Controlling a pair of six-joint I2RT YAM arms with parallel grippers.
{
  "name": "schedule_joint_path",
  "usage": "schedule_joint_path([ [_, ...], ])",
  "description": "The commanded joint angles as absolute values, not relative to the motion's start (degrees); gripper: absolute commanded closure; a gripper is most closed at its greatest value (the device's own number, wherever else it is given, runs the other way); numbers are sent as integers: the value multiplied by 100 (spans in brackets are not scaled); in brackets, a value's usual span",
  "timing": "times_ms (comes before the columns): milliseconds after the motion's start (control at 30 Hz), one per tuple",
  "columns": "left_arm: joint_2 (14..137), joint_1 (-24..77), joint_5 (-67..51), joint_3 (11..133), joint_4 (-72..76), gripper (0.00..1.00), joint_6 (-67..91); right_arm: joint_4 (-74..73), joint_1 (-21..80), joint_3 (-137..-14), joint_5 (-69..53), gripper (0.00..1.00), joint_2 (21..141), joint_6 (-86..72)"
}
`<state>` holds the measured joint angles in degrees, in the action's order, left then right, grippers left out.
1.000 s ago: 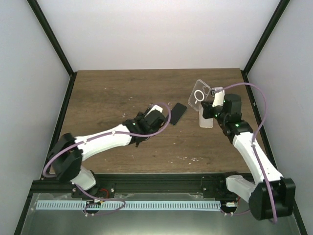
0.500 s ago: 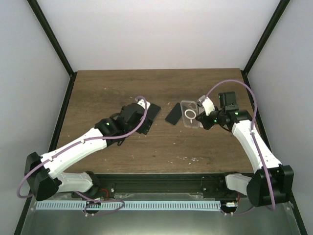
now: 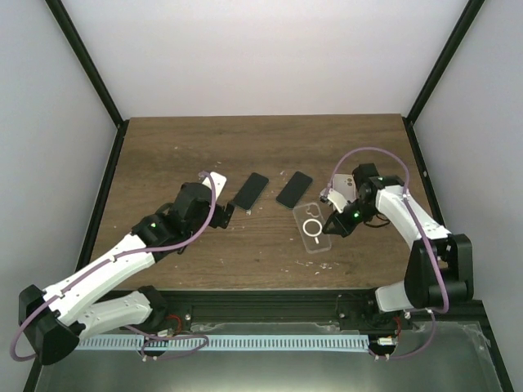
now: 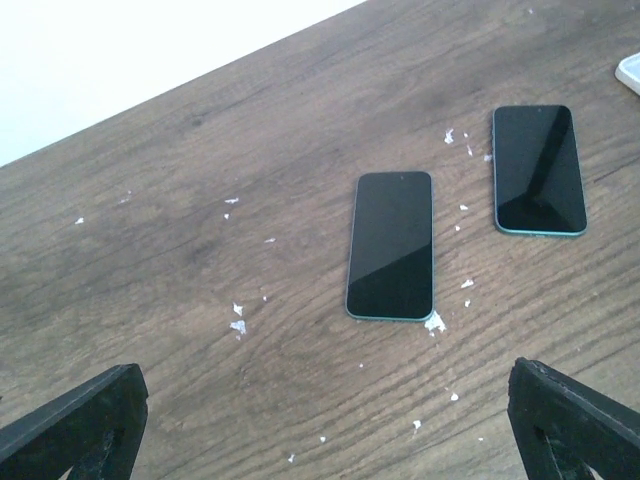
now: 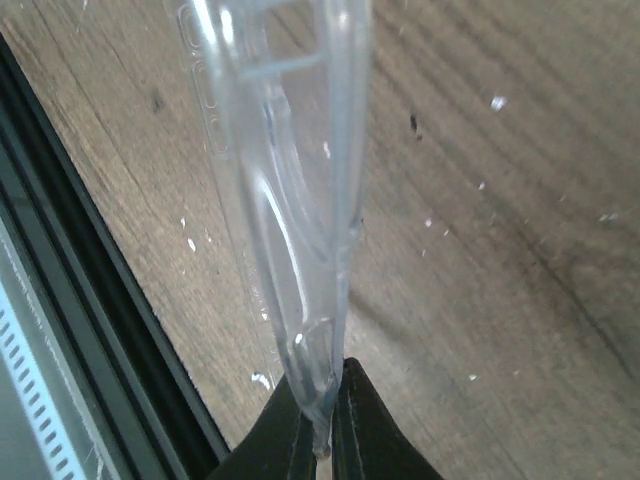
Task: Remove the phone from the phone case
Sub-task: Place the phone case at the center of the board.
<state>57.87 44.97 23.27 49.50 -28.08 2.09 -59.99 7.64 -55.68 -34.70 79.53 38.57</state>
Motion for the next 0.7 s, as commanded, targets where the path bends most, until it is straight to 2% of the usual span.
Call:
schedule_joint_path([
  [0,5752,4472,2490,4991,-2470,1,109,-6459,738,-5658,-3261,99,8167,4031],
  [300,5811,4470,2363,5027,-2538,5,88,-6331,715,-5666,-3143,99,8850,3826],
  [533,5818,4465,2259,5019,-2531,5,64,-6074,264,-5860,-3382,92,9528,3463],
  [667,5845,4467,2254,5037,-2557,6,59,-5647,201,-5923,-3235,92,9726,3186],
])
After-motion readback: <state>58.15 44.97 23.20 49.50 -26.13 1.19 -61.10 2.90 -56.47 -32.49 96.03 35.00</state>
